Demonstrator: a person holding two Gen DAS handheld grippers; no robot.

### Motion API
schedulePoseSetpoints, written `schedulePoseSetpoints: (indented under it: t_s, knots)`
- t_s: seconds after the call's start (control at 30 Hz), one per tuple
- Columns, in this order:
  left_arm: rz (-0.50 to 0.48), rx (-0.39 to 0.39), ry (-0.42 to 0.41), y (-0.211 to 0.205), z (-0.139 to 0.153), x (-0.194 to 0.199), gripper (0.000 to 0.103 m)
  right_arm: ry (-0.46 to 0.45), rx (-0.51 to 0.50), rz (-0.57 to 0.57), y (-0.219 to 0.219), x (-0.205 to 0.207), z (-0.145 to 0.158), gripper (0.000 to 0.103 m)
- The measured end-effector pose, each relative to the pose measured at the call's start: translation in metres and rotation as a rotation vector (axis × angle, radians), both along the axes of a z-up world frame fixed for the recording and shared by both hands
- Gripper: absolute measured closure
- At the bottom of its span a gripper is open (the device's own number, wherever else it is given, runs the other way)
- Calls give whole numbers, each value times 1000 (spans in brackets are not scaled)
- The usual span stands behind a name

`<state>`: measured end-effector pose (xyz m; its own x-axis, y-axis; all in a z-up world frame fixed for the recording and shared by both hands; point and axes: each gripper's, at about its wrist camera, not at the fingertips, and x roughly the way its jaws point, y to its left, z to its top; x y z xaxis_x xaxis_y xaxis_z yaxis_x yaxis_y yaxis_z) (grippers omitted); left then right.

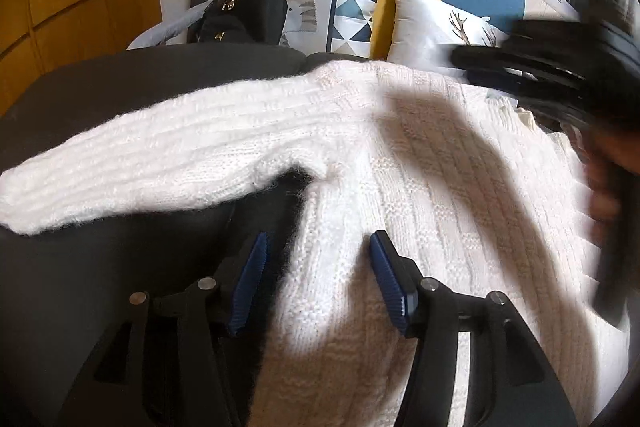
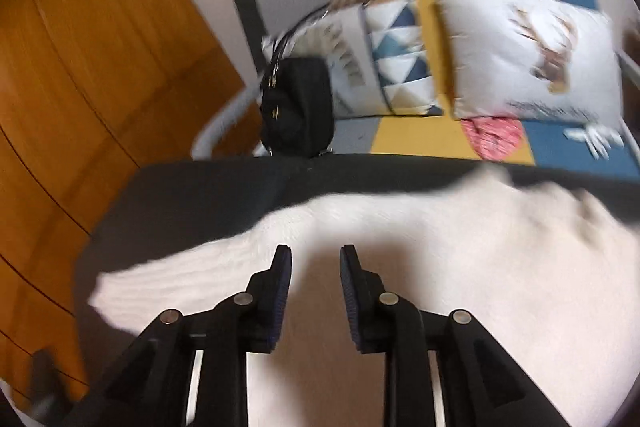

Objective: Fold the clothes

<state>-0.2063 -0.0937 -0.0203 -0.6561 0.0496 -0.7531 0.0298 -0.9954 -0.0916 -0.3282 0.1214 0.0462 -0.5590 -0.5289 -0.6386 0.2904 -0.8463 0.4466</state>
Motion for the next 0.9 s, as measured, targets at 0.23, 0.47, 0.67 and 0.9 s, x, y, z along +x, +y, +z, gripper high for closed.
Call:
schedulePoseSetpoints:
  t_s: [0.23, 0.47, 0.67, 0.9]
  knots:
    - [-2, -102, -19, 26, 15, 0, 41, -83, 56, -315, 205, 108, -7, 77]
    - [-209, -126, 0, 151, 34, -13, 41, -112, 286, -645, 360, 150, -9, 77]
    - [-439, -192, 15, 284, 32, -24, 41, -91, 395, -679, 402, 125, -13, 77]
    - [-529, -302, 88, 386, 27, -59, 41, -177, 431, -657, 426, 102, -46, 76]
